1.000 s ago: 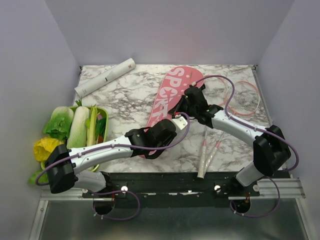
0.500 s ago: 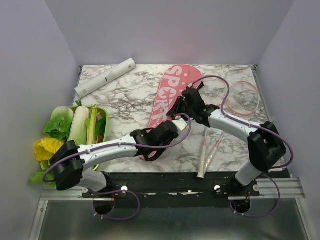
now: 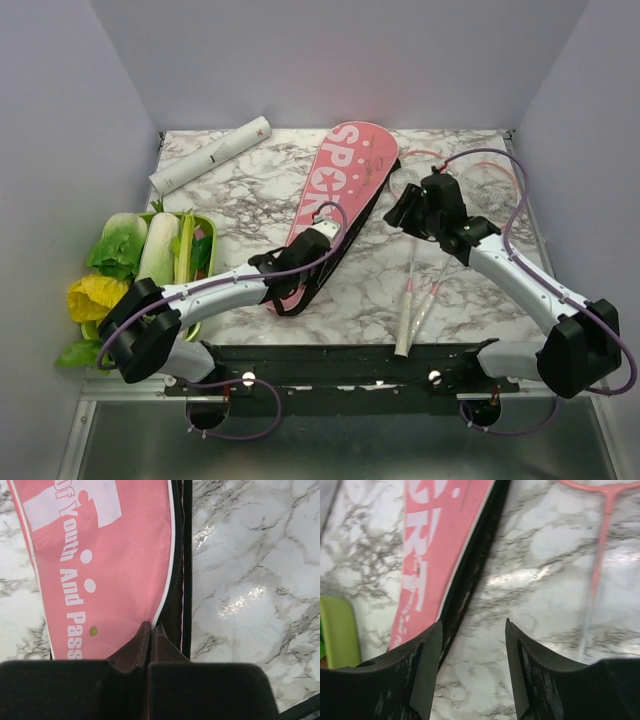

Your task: Pack up the badminton gear

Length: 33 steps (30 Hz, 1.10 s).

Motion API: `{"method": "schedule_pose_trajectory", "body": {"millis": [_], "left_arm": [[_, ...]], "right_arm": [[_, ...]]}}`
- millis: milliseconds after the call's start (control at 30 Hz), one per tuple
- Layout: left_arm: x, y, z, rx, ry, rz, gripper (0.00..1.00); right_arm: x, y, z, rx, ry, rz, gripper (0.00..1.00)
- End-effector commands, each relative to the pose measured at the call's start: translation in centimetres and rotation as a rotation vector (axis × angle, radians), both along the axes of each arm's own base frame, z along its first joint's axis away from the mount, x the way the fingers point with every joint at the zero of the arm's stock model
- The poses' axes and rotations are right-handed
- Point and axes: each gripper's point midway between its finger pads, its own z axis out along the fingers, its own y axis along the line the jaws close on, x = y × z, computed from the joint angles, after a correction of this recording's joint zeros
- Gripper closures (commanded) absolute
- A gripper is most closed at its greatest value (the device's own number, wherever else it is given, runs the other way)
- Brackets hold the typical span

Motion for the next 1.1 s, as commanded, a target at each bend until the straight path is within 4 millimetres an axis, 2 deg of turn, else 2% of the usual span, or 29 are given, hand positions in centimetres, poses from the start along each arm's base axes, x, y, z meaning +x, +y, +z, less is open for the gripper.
{"method": "schedule_pose_trajectory", "body": {"millis": [0, 100, 267, 400, 433, 500, 533, 600, 733, 1000, 1033, 1067], "left_arm": [[0.2, -2.8, -0.3, -0.218, 0.05, 0.048, 1.0], [0.5, -4.0, 0.1, -0.307, 0.053, 0.051, 1.0], [0.8, -5.3, 1.9, -0.423, 0.032, 0.053, 1.0], [0.8, -5.0, 3.3, -0.478, -0.006, 0.073, 1.0], [0.7, -4.5, 2.9, -0.475, -0.008, 0.084, 1.0], [0.6, -4.3, 4.1, -0.527, -0.037, 0.094, 1.0], [0.4, -3.8, 3.7, -0.528, -0.04, 0.104, 1.0], [0.2, -3.5, 4.6, -0.569, -0.063, 0.113, 1.0], [-0.2, -2.8, 4.1, -0.574, -0.071, 0.117, 1.0], [-0.3, -2.8, 4.4, -0.574, -0.092, 0.094, 1.0], [-0.3, -2.7, 4.3, -0.566, -0.096, 0.092, 1.0], [-0.3, -2.7, 4.4, -0.567, -0.098, 0.089, 1.0]], "right_arm": [[-1.6, -5.9, -4.6, -0.226, 0.118, -0.093, 0.39], [-1.6, -7.6, -6.2, -0.298, 0.185, -0.128, 0.39], [-1.0, -8.5, -8.0, -0.356, 0.242, -0.152, 0.39], [-0.6, -8.4, -9.7, -0.368, 0.296, -0.159, 0.39], [-0.5, -8.3, -10.3, -0.375, 0.316, -0.159, 0.39], [-0.4, -8.3, -10.9, -0.379, 0.337, -0.168, 0.39], [-0.2, -8.2, -11.0, -0.379, 0.342, -0.17, 0.39], [-0.1, -8.2, -11.7, -0.385, 0.365, -0.178, 0.4], [0.5, -7.9, -12.4, -0.387, 0.391, -0.183, 0.4], [0.9, -8.2, -14.5, -0.431, 0.463, -0.194, 0.47], [0.6, -8.4, -15.0, -0.44, 0.483, -0.195, 0.48], [0.6, -8.5, -15.1, -0.442, 0.484, -0.201, 0.55]]}}
